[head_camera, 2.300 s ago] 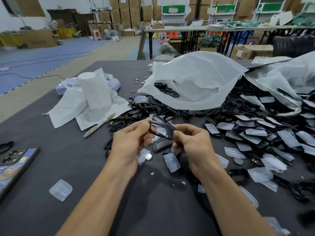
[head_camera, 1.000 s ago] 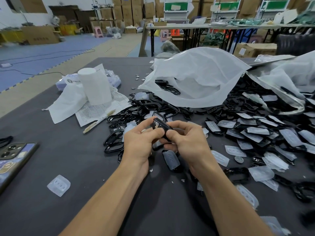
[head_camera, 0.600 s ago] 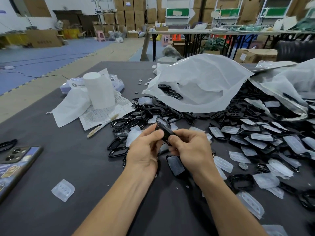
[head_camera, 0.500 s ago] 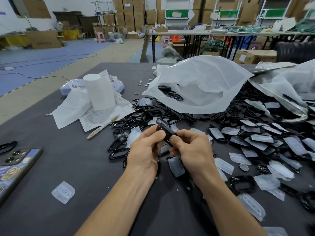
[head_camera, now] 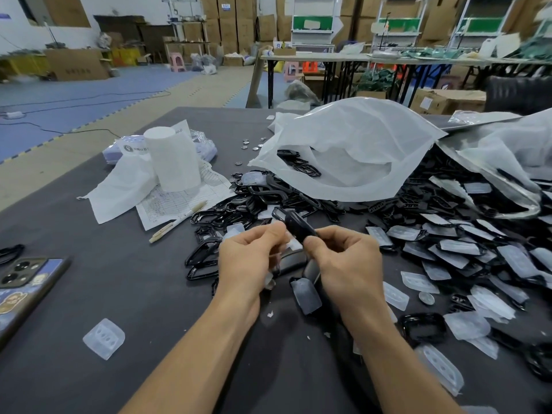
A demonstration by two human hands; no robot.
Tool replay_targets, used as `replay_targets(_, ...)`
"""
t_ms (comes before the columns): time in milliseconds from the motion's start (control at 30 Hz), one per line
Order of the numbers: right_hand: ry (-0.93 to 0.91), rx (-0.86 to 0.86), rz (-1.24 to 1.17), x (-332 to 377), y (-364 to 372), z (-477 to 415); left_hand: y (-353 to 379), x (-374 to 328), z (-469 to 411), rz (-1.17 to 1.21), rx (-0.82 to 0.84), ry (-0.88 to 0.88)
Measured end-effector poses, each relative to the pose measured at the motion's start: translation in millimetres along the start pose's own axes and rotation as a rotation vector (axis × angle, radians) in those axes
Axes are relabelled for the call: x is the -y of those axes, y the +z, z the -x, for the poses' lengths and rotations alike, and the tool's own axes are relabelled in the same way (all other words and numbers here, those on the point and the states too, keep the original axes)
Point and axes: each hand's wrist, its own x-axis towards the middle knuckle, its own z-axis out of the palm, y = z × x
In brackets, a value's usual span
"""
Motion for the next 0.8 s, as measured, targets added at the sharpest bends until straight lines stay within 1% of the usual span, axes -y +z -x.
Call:
replay_targets(33, -0.116, -0.063, 0.166, -1.4, 0.1, 1.1, 0.5, 1.1, 0.8, -0.042, 0.001, 0.002)
replay_targets(100, -0.333, -0.116, 0.410, -1.4, 2.6, 6.5, 3.8, 1.2, 4.7, -0.019, 0.066, 0.010)
replay_targets(167, -0.532, -0.121, 0.544, -2.6, 6.8, 11.3, 3.7, 1.8, 6.4, -0.058, 0.085, 0.044)
replay_targets(200, -0.577, -0.092, 0.582, -4.7, 8.4, 11.7, 2.2, 2.4, 5.5, -0.099, 0.065, 0.058)
replay_targets(233, -0.565, -0.026, 0.601, -6.1, 9.7, 11.4, 0.1, 3.3, 3.0, -0.133, 0.027, 0.061)
replay_targets(300, -0.430, 0.134, 0.577, -6.6, 8.7, 10.1, -2.7, 5.3, -2.8, -0.155, -0.048, 0.059)
replay_targets(333, -0.357, 0.160, 0.538, -5.4, 6.7, 7.3, -3.4, 5.2, -5.6, -0.159, -0.071, 0.059)
replay_targets(367, -0.301, 0.123, 0.484, -3.4, 3.5, 2.3, -3.6, 5.0, -7.5, -0.170, -0.080, 0.056)
replay_targets(400, -0.260, 0.049, 0.441, 0.5, -1.9, -4.1, -4.1, 4.8, -9.1, -0.177, -0.077, 0.058)
replay_targets(467, -0.169, -0.074, 0.464, 12.9, -14.4, -23.3, -6.1, 5.9, -11.8, -0.188, -0.061, 0.067)
replay_targets(500, -0.106, -0.083, 0.553, 17.9, -19.4, -36.4, -7.6, 6.7, -13.2, -0.191, -0.057, 0.069)
replay_targets(600, 0.078, 0.033, 1.007, 22.9, -27.4, -77.1, -12.2, 9.0, -17.2, -0.186, -0.067, 0.061)
replay_targets(633, 0.123, 0.070, 1.109, 23.2, -29.5, -87.6, -13.0, 8.8, -18.0, -0.194, -0.067, 0.061)
replay_targets(667, 0.167, 0.116, 1.169, 22.4, -31.2, -96.6, -13.7, 8.4, -18.4, -0.204, -0.066, 0.067)
replay_targets(733, 0.197, 0.212, 1.238, 16.3, -32.4, -112.0, -14.1, 7.1, -18.1, -0.210, -0.063, 0.091)
replay_targets(800, 0.142, 0.292, 1.294, 12.2, -29.3, -121.6, -12.5, 6.3, -16.2, -0.212, -0.057, 0.114)
